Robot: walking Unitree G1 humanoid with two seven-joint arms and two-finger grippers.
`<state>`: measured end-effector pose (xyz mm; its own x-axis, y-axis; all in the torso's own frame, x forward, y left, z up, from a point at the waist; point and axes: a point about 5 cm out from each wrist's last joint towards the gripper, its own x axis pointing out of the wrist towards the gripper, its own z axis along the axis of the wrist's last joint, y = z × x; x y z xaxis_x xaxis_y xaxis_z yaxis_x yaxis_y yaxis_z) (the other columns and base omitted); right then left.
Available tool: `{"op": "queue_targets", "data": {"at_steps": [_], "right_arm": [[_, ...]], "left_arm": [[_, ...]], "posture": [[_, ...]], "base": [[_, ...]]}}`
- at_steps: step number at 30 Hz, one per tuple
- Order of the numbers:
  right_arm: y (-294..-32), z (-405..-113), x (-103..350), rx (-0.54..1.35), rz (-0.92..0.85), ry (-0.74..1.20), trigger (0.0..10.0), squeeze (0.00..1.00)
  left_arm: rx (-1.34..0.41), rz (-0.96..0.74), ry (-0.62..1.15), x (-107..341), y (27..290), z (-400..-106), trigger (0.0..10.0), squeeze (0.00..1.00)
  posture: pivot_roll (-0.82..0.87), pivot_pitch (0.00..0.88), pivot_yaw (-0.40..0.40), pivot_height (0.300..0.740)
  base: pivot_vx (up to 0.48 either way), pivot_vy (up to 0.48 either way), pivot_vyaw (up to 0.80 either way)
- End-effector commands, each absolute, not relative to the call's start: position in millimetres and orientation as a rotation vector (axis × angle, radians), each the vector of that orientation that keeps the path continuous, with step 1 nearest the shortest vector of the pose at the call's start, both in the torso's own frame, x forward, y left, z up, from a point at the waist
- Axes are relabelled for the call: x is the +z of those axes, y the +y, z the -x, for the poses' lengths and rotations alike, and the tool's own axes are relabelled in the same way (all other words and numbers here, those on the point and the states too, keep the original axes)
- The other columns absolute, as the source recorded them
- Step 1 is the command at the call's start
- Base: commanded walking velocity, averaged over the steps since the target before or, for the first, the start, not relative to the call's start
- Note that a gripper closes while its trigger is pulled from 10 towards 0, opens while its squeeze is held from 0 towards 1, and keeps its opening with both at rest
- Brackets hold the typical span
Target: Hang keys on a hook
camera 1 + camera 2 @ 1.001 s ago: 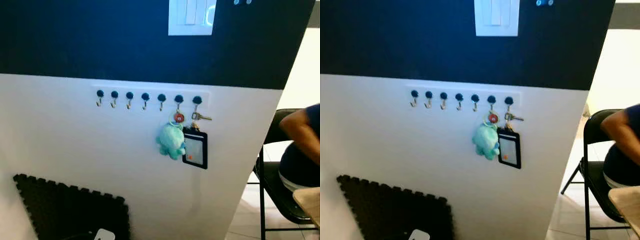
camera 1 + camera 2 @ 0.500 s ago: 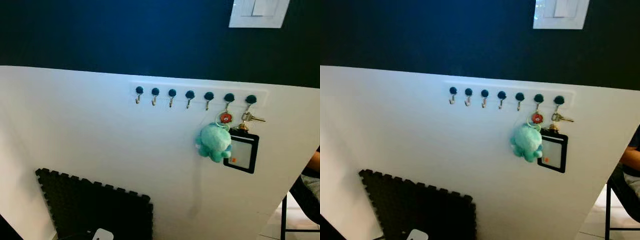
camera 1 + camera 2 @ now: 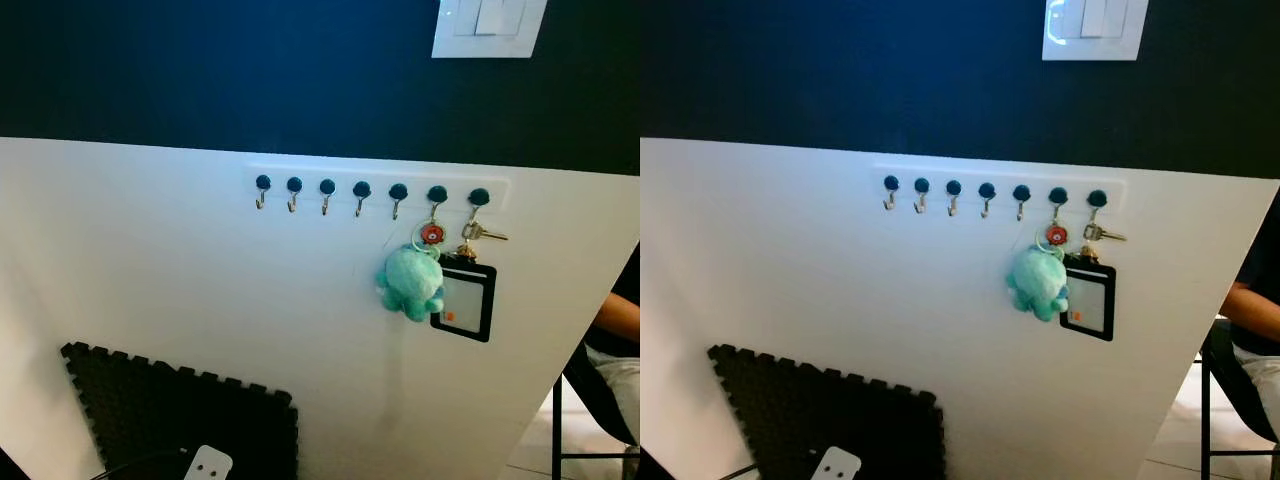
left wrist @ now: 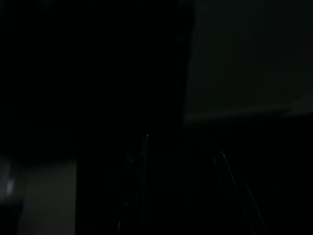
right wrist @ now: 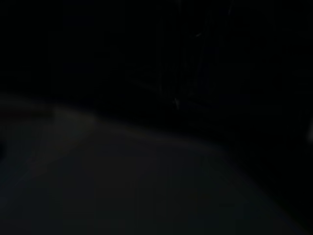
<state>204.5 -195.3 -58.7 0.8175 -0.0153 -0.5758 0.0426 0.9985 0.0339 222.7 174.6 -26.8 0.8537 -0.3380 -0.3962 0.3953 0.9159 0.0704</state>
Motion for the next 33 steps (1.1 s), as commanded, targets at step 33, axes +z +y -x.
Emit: {"op": "queue_targets", "data": {"at_steps": [33], "right_arm": [[-150.2, -270.7, 109.1, 0.563, 0.123, -0.122, 10.0, 0.00]], "left_arm": [[-0.760, -0.135, 0.010, 76.4, 174.6, -236.0, 10.0, 0.00]], "posture": [[0.04, 0.034, 0.019, 0.740]], "base": [[0.000, 0.000, 0.00]]}}
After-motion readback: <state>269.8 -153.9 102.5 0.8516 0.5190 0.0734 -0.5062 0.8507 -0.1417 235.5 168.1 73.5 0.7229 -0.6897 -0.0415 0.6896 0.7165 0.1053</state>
